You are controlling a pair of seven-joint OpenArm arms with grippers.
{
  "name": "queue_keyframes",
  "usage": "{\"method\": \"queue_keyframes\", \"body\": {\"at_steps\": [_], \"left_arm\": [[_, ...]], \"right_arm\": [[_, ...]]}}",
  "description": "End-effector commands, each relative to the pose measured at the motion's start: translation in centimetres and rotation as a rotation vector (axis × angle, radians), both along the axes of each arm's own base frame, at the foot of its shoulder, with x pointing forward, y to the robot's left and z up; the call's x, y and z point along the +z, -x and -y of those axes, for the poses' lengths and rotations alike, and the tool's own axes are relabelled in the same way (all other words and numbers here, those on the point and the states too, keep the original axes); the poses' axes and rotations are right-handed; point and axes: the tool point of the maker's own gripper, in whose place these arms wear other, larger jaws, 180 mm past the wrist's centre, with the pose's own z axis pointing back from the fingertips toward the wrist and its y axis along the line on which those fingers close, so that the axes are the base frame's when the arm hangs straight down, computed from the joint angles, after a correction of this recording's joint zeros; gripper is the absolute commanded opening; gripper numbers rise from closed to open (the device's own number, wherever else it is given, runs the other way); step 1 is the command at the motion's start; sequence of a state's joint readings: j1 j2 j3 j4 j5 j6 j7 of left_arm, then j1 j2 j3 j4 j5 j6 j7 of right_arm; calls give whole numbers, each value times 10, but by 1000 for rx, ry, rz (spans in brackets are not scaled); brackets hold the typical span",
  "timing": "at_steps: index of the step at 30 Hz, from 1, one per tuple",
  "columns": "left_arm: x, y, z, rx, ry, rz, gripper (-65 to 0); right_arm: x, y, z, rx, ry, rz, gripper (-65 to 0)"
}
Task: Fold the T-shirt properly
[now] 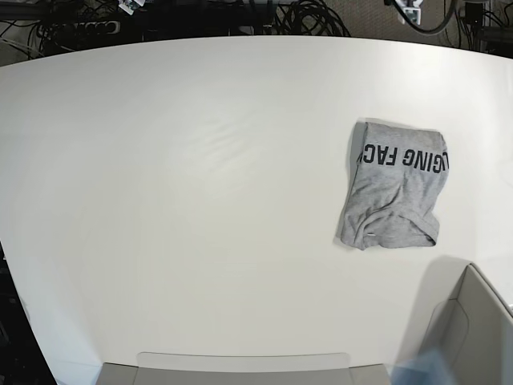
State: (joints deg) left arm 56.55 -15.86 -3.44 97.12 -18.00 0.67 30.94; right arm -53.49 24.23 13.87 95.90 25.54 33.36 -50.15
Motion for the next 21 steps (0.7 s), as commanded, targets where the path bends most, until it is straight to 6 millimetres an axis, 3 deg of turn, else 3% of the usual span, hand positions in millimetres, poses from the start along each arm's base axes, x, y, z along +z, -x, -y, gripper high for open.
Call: {"method": "queue_keyframes", "body": {"at_steps": [1,5,10,14,21], "left_arm": [[-8,4,-3,7,-5,-7,-650],[-51,36,-5,67,-2,-130,-650],[-97,35,-6,142,0,-210,-650],[-130,46,-14,201,-15,-298,-650],[-145,46,-27,217,-64,-255,-650]], "right_arm": [[-4,1,5,-4,-12,-7,-650],[-37,14,8,9,-30,-93,-650],[-83,26,12,10,-18,-218,-650],[-113,34,14,0,-17,-252,-650],[-134,43,28,-26,-10,-211,-650]]}}
